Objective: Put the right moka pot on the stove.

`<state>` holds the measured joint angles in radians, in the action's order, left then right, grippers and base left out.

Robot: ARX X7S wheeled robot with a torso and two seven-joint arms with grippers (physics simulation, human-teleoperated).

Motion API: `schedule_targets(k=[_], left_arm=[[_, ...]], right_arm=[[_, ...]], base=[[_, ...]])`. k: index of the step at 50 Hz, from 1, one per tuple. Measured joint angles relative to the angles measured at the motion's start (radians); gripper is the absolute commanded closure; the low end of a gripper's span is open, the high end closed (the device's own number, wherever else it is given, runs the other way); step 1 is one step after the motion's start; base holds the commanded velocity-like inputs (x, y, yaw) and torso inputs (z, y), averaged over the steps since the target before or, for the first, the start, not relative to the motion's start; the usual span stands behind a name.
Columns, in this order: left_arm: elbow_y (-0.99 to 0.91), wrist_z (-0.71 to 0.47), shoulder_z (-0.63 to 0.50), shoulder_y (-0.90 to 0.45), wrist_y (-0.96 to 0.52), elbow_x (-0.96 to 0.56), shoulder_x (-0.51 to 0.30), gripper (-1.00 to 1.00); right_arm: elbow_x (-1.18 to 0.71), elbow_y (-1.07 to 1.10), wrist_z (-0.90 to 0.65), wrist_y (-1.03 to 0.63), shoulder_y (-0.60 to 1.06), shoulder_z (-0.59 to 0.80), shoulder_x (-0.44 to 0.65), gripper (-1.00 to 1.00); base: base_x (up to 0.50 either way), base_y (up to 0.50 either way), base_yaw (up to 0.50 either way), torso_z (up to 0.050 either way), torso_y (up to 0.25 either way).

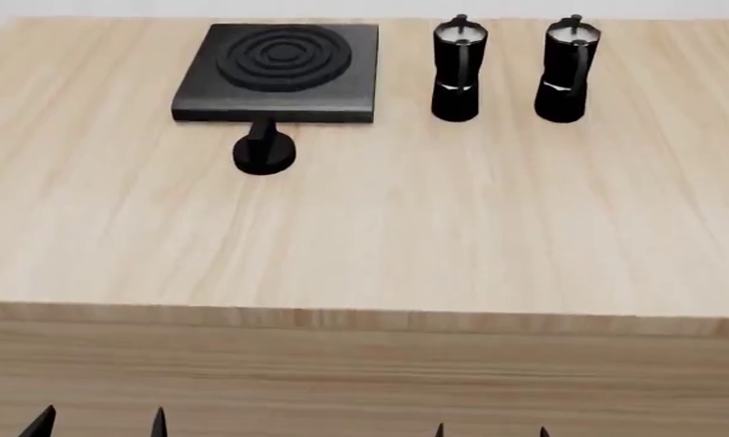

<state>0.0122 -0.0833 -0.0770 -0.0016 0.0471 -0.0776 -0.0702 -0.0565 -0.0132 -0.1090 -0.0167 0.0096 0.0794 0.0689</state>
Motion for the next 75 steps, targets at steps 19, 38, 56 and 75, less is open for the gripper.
schedule_targets(k=[19,38,56,75], left_arm=[[0.002,-0.024,-0.023,-0.004,0.006,-0.030,-0.022,-1.00],[0.003,-0.034,-0.046,-0.004,0.017,-0.059,-0.043,-1.00],[0.006,-0.052,-0.062,-0.006,0.026,-0.073,-0.056,-1.00],[0.008,-0.071,-0.077,-0.009,0.031,-0.082,-0.068,-1.00]], right_arm=[[-0.020,-0.004,-0.033,-0.008,0.004,0.022,0.025,-1.00],[-0.041,0.013,-0.054,-0.025,0.002,0.042,0.045,-1.00],[-0.060,0.020,-0.069,-0.027,0.002,0.058,0.059,-1.00],[-0.067,0.021,-0.090,-0.025,0.003,0.072,0.071,-1.00]], base=[[0.00,0.00,0.00,0.050,0.000],[0.00,0.00,0.00,0.050,0.001],[0.22,0.00,0.00,0.013,0.003],[0.34,0.08,0.00,0.000,0.000]])
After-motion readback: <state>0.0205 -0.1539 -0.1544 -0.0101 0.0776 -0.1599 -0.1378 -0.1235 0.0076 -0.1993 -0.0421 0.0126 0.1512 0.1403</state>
